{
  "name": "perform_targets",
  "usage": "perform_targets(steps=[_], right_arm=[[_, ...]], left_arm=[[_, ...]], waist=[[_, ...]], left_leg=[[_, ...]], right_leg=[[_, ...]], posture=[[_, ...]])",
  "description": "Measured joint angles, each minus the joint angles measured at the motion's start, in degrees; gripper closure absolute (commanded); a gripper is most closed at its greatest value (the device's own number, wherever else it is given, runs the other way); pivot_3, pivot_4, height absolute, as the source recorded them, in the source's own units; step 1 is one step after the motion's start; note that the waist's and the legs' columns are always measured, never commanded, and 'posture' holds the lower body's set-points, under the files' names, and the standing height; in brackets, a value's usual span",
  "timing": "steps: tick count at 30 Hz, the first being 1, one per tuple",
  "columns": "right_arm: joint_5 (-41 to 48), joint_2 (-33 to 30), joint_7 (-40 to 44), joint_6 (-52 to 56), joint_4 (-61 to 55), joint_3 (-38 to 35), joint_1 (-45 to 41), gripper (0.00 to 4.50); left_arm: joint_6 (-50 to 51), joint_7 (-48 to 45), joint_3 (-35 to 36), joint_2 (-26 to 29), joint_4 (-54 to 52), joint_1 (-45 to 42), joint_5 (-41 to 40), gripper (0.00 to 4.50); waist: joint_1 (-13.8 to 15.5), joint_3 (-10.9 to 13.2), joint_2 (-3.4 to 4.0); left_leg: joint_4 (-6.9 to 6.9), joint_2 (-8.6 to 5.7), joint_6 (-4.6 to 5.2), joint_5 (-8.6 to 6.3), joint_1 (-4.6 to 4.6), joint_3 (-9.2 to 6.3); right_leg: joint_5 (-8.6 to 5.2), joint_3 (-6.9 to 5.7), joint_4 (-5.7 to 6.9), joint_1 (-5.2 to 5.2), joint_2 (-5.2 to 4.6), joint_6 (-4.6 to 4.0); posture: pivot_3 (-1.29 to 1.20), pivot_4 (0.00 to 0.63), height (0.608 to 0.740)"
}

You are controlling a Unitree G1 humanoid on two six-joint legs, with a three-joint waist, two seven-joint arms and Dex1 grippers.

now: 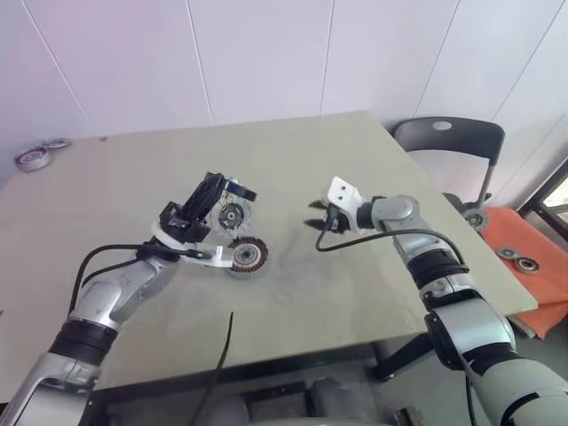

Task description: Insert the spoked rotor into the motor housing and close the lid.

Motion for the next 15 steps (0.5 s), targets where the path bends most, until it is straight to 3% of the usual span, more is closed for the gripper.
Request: perform_targets(steps=[4, 8, 15], right_arm=[[-3.3, 0.1, -9.8, -9.5, 0.0, 0.6, 0.3, 2.28], [-2.2, 0.2, -11.8, -12.0, -1.6, -0.4, 1.8, 2.28], [6.3, 2.3, -6.4, -0.6, -13.5, -2.3, 2.8, 2.28]], left_arm=[[0.1, 0.6, -0.2, -0.8, 2.4, -2.2, 0.0, 4.5], [0.1, 2.6, -1.2, -2.6, 6.3, -3.6, 0.7, 4.5], [0.4, 7.4, -6.7, -6.7, 16.5, -7.8, 3.2, 4.5]], waist=[[0.0, 0.0, -0.02], [0.0, 0.0, -0.02], [0.0, 0.0, -0.03]], left_leg=[[-0.01, -0.02, 0.0, 0.0, 0.04, 0.0], [-0.04, -0.03, 0.0, 0.0, 0.24, 0.0], [0.01, -0.03, 0.0, 0.0, 0.48, -0.04]], right_leg=[[0.01, 0.0, -0.04, 0.07, -0.04, -0.01], [0.01, 0.0, -0.02, 0.23, -0.05, -0.01], [0.0, -0.03, 0.03, 0.49, -0.04, -0.01]], posture=[[0.0, 0.0, 0.74], [0.0, 0.0, 0.74], [0.0, 0.0, 0.74]])
